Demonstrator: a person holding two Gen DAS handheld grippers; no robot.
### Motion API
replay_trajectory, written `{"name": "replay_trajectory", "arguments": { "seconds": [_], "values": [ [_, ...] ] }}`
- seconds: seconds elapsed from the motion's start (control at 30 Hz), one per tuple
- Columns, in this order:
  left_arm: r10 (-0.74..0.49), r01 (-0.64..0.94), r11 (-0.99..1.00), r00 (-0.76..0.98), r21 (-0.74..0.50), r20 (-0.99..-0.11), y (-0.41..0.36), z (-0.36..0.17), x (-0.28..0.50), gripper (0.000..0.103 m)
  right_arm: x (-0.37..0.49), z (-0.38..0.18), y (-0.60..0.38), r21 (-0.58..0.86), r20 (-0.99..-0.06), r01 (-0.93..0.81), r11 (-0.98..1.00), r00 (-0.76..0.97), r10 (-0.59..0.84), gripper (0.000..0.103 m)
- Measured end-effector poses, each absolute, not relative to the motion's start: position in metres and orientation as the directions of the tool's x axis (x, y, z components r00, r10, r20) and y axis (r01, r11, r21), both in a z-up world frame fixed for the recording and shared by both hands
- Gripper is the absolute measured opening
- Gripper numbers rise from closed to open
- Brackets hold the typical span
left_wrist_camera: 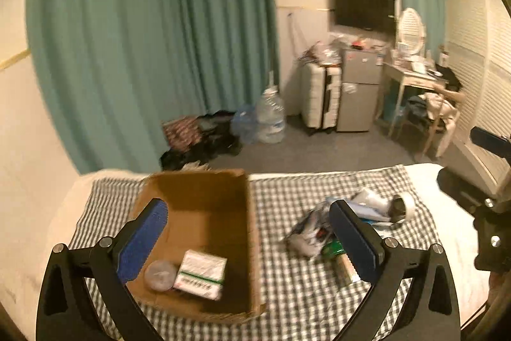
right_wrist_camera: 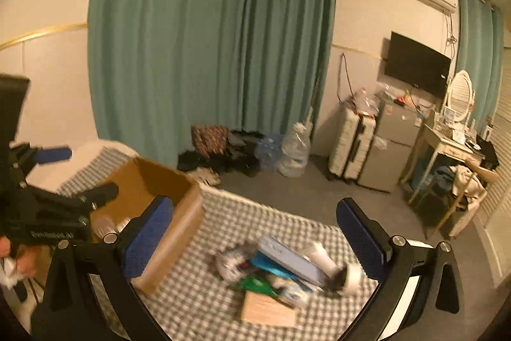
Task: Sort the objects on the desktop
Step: 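Move both tools back over the pile of items on the bedspread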
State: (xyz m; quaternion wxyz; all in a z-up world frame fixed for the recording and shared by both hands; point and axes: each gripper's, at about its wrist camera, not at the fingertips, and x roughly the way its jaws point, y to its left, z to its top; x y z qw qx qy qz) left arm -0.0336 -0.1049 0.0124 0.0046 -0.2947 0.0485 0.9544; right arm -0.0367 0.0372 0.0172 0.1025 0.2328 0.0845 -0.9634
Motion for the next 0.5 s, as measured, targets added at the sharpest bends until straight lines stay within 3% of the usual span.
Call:
{"name": "replay_trajectory", "arguments": {
  "seconds": [0.2, 0.4, 0.5],
  "values": [
    [0.073, -0.156, -0.984, -0.800, 0.090, -0.595, -0.064, 0.000, -0.044, 0.103, -0.030, 0.008, 0.084, -0.099, -0.484, 0.179, -0.979, -0.868, -0.110, 0.103],
    [0.029, -0.099, -0.992, -0.777, 0.077, -0.629, -0.046, -0.018, -0.060, 0.103, -0.021, 0.002, 0.121, -0.084, -0.439, 0.158, -0.984, -0.892, -0.106, 0.103],
    [0.005, -0.071, -0.994, -0.773, 0.079, -0.634, -0.040, -0.029, -0.069, 0.103, -0.025, -0.007, 0.140, -0.067, -0.467, 0.144, -0.987, -0.879, -0.096, 0.103]
  ]
}}
